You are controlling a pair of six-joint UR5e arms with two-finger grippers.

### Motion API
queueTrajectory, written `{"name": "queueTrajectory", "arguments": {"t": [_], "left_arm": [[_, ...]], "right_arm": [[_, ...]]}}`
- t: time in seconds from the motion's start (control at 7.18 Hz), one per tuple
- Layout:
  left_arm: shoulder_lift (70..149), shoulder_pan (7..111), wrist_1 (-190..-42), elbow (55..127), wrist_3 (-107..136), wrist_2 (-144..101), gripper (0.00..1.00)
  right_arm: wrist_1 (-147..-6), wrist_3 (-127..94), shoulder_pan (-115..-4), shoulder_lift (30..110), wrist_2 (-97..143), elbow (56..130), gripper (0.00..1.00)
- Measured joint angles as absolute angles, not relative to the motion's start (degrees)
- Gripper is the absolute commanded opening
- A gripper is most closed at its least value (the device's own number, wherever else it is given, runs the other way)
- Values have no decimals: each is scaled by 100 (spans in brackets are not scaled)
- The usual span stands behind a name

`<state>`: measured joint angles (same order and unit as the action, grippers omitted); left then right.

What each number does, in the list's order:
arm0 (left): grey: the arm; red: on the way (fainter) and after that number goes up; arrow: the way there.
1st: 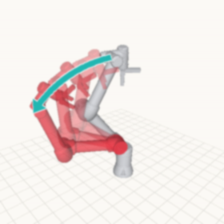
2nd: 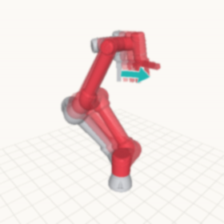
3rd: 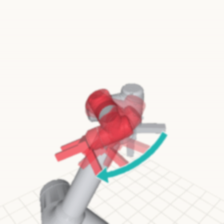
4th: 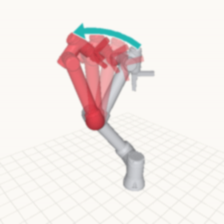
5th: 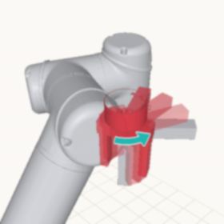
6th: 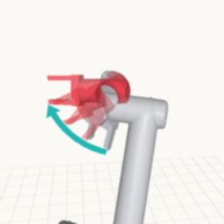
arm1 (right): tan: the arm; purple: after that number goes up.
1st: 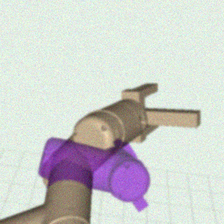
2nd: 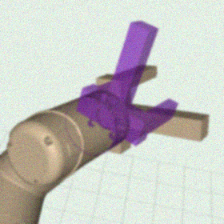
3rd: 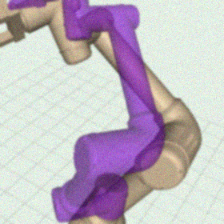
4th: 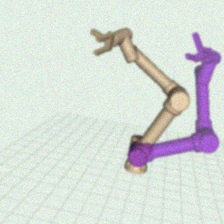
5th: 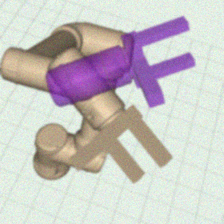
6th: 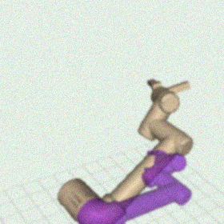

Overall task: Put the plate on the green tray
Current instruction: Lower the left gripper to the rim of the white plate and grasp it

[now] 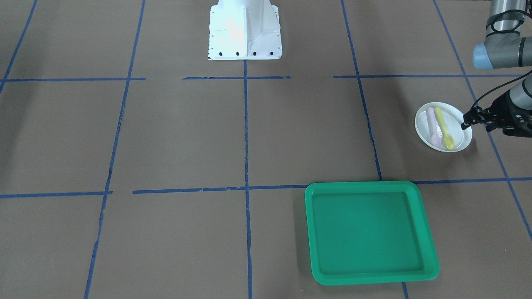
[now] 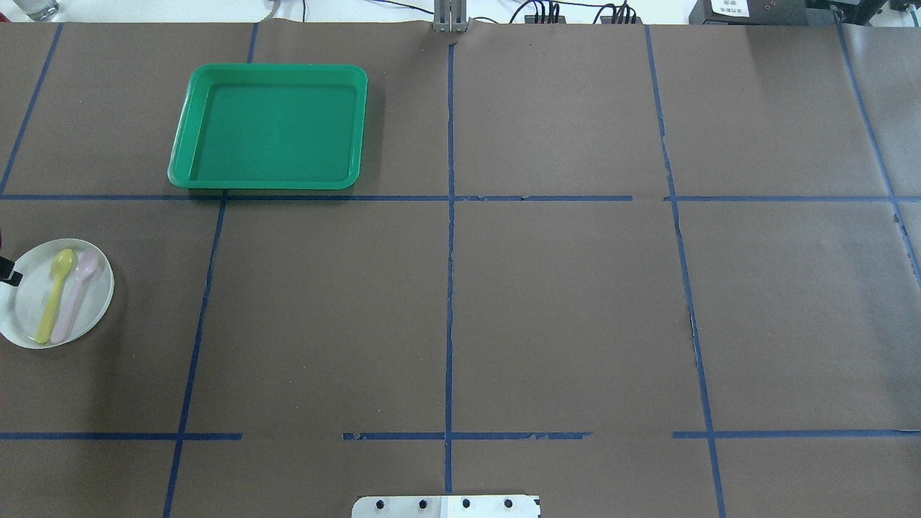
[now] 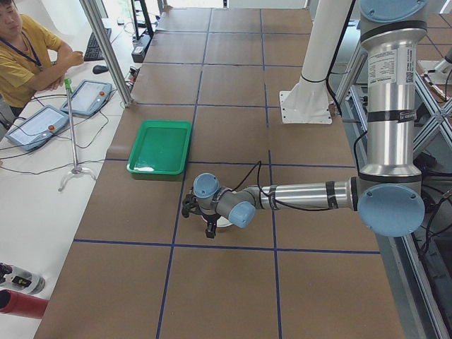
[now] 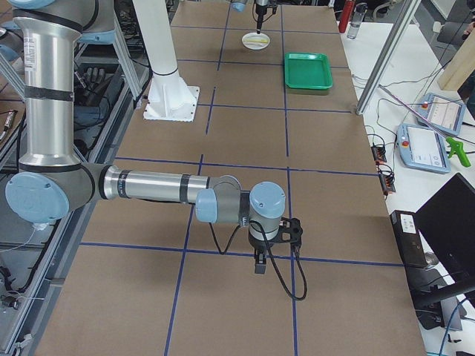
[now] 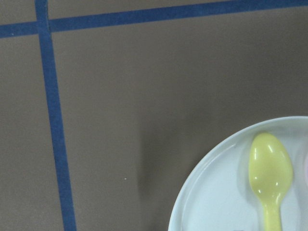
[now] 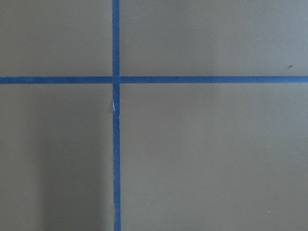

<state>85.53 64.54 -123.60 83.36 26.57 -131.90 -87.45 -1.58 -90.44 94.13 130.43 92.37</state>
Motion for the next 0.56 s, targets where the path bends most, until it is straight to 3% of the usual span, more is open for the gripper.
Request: {"name": "queueTrajectory", "arguments": {"t": [0.28, 0.42, 0.56], "left_arm": [[8572, 6338, -12365, 8278, 2655, -13188, 64], [8588, 6268, -12366, 8265, 2654, -13186, 43], [8598, 6209, -12366, 8254, 2652, -13182, 0]], "right_arm": [[-8745, -158, -9044, 9413, 13043, 9237, 100], [-8745, -158, -9044, 9413, 13043, 9237, 100], [-8745, -158, -9044, 9413, 13043, 9237, 100]]}}
